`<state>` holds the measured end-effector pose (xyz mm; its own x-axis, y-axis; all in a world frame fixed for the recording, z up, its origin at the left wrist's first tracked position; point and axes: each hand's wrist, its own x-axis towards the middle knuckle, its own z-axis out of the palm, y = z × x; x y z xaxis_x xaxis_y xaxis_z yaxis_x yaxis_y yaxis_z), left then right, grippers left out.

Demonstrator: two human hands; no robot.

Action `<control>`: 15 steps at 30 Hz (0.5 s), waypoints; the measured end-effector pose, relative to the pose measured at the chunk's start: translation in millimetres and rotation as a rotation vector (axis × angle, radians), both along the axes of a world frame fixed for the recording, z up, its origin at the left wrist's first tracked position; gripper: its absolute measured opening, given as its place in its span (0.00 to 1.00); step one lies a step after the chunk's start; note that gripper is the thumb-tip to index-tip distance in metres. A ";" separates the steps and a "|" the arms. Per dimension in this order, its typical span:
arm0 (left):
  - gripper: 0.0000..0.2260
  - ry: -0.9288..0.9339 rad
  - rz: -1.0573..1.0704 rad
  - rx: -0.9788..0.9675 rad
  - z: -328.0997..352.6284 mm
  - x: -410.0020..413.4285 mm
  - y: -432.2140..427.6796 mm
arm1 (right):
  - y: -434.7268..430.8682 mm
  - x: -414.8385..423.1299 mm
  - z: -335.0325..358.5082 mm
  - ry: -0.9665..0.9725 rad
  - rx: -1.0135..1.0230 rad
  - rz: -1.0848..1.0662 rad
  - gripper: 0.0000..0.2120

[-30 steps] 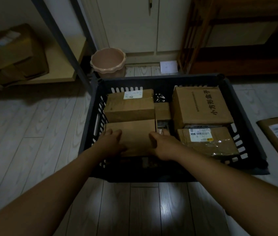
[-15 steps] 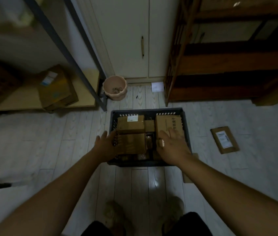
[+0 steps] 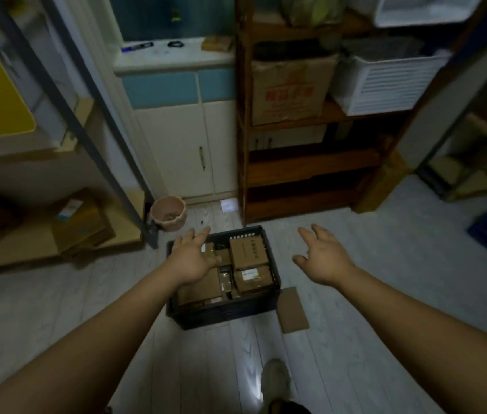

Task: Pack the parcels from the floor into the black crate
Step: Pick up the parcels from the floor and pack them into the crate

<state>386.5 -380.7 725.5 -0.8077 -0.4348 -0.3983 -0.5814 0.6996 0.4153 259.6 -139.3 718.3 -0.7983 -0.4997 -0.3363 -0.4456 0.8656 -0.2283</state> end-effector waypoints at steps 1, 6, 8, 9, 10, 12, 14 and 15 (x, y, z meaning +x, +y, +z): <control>0.36 0.010 -0.031 0.019 5.1 2.6 12.7 | 14.8 7.5 5.2 0.013 -0.005 -0.026 0.34; 0.36 0.061 -0.169 0.022 33.2 -0.9 74.9 | 92.8 28.7 32.8 0.048 -0.010 -0.160 0.34; 0.36 0.094 -0.197 0.013 42.2 -9.8 102.2 | 125.7 27.6 39.7 0.066 -0.008 -0.207 0.34; 0.36 0.107 -0.211 0.004 45.4 -16.4 115.2 | 142.5 24.5 41.2 0.074 -0.006 -0.234 0.34; 0.36 0.120 -0.223 -0.001 47.3 -24.0 129.2 | 159.7 20.4 42.1 0.074 -0.006 -0.259 0.34; 0.36 0.137 -0.248 0.006 49.9 -42.3 159.4 | 195.2 9.7 43.7 0.055 -0.014 -0.292 0.35; 0.36 0.141 -0.266 0.032 47.9 -63.7 195.1 | 234.8 -3.5 45.9 0.034 -0.033 -0.300 0.35; 0.35 0.139 -0.266 0.057 45.2 -74.4 214.6 | 255.8 -10.9 47.2 0.026 -0.037 -0.300 0.35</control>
